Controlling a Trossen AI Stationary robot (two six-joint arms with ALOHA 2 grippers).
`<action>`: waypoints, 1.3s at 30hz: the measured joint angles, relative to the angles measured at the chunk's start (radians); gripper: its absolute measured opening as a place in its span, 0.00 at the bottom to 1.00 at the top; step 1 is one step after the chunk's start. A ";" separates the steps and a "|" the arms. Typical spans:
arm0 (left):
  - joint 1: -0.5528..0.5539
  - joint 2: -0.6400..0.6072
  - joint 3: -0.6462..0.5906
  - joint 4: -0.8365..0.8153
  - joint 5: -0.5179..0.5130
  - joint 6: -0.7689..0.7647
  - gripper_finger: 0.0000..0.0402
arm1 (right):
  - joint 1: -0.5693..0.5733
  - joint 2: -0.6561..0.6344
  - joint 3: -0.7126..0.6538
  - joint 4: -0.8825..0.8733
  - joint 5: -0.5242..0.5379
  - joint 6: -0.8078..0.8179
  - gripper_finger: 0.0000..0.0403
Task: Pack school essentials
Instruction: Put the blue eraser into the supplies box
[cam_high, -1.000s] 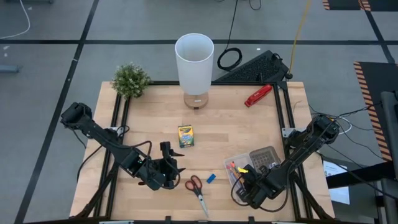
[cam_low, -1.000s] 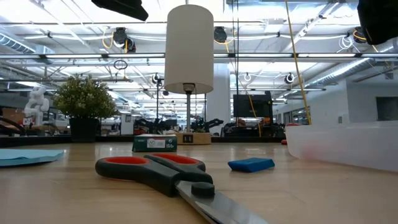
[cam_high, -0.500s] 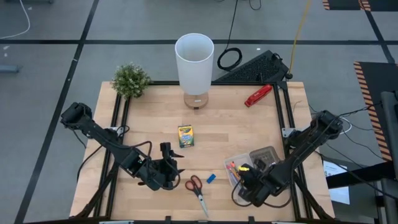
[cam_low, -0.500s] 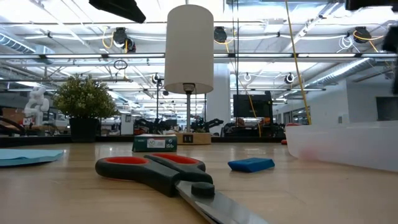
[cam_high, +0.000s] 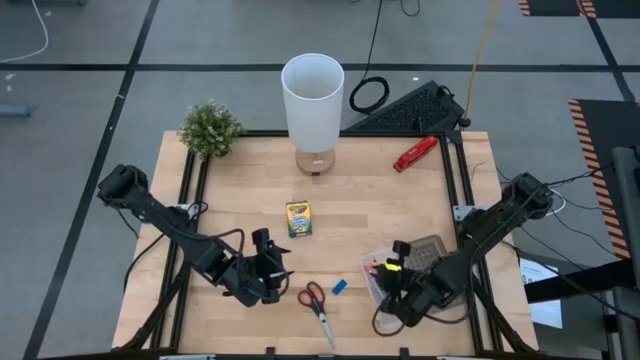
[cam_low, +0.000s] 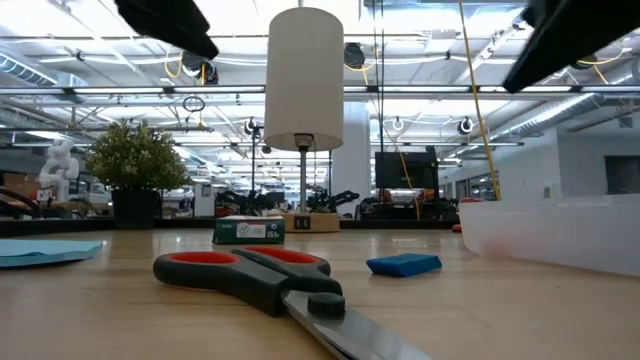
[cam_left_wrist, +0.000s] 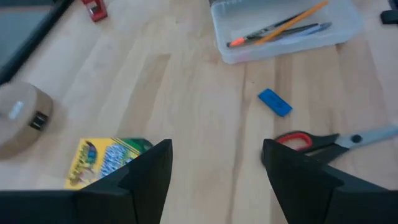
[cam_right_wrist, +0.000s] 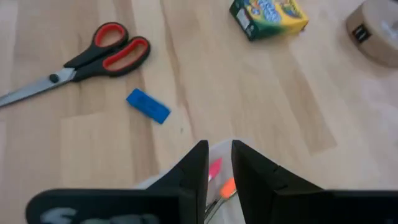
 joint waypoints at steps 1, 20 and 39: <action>-0.006 0.000 -0.006 0.000 0.006 -0.014 0.62 | -0.012 0.000 0.000 0.009 0.000 -0.029 0.16; -0.084 0.000 -0.151 0.006 0.054 -0.194 0.62 | -0.277 0.183 0.000 0.551 -0.606 -0.572 0.29; -0.085 0.000 -0.151 0.013 0.048 -0.177 0.62 | -0.391 0.295 0.000 0.580 -0.869 -0.870 0.51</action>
